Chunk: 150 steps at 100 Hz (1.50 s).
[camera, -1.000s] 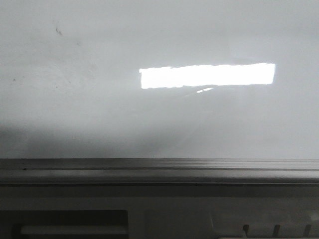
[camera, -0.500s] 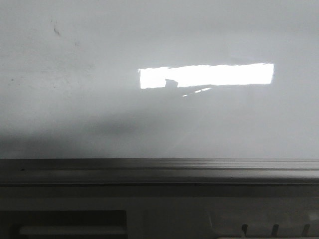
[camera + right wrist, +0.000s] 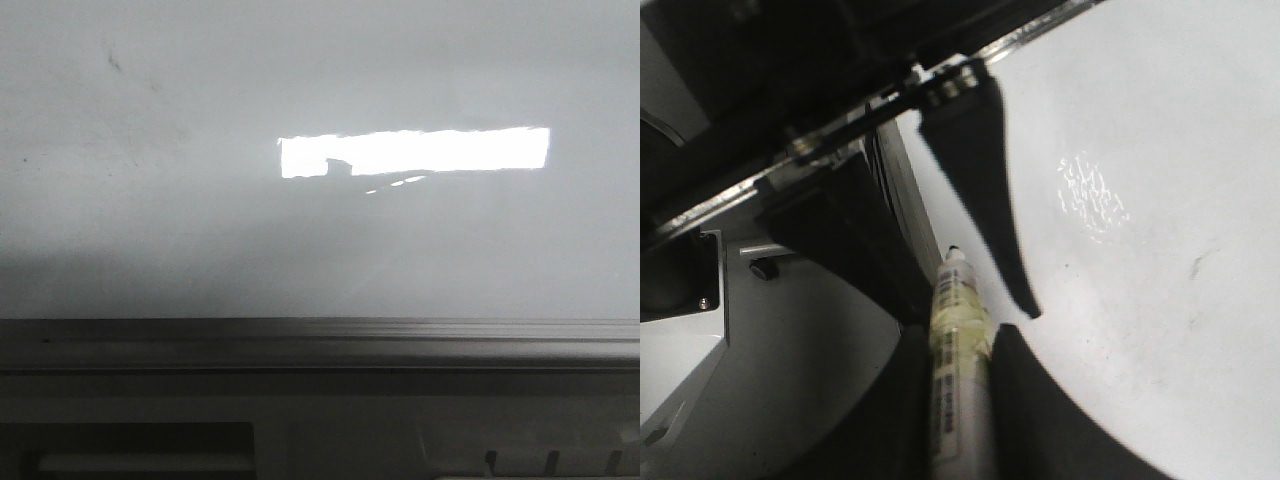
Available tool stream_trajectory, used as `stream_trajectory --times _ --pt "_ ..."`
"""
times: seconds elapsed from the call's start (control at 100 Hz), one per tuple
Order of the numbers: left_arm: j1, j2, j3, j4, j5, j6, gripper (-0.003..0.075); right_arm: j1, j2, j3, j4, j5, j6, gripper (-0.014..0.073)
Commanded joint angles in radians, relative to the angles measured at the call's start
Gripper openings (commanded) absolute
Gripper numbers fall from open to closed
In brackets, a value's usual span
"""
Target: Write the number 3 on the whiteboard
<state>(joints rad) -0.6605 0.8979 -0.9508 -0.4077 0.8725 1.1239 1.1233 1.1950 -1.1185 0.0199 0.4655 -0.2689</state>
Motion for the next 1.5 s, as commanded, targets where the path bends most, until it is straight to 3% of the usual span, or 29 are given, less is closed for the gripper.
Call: stream_trajectory --times 0.0,0.08,0.25,0.35,0.48,0.63,0.8,1.12,1.49 --pt "-0.008 -0.022 -0.045 -0.052 -0.122 -0.082 0.0428 0.004 -0.015 -0.036 0.009 -0.095 0.003 -0.0062" --pt "-0.008 -0.061 -0.047 -0.052 -0.145 -0.149 0.0498 0.004 -0.015 -0.058 -0.057 -0.072 0.003 -0.0062" --pt "-0.008 -0.201 -0.04 -0.027 -0.171 -0.281 0.0437 -0.051 -0.015 -0.137 -0.153 -0.014 0.003 -0.0062" --pt "-0.008 -0.306 -0.011 0.032 -0.216 -0.409 0.03 -0.144 -0.015 -0.153 -0.153 -0.005 0.039 -0.0062" --pt "-0.008 -0.426 0.073 0.157 -0.259 -0.585 -0.0024 -0.266 -0.003 -0.153 -0.151 -0.007 0.1 -0.0062" --pt "-0.008 -0.537 0.189 0.211 -0.338 -0.706 -0.0021 -0.297 0.025 -0.153 -0.151 -0.005 0.1 -0.0062" --pt "-0.008 -0.602 0.274 0.209 -0.405 -0.741 -0.0021 -0.297 0.078 -0.153 -0.151 0.024 0.1 -0.0062" --pt "-0.008 -0.603 0.282 0.184 -0.404 -0.741 -0.0021 -0.317 0.114 -0.153 -0.163 0.065 0.105 -0.0061" --pt "-0.008 -0.603 0.282 0.182 -0.4 -0.741 -0.0021 -0.441 0.103 -0.153 -0.2 0.271 0.188 -0.0043"
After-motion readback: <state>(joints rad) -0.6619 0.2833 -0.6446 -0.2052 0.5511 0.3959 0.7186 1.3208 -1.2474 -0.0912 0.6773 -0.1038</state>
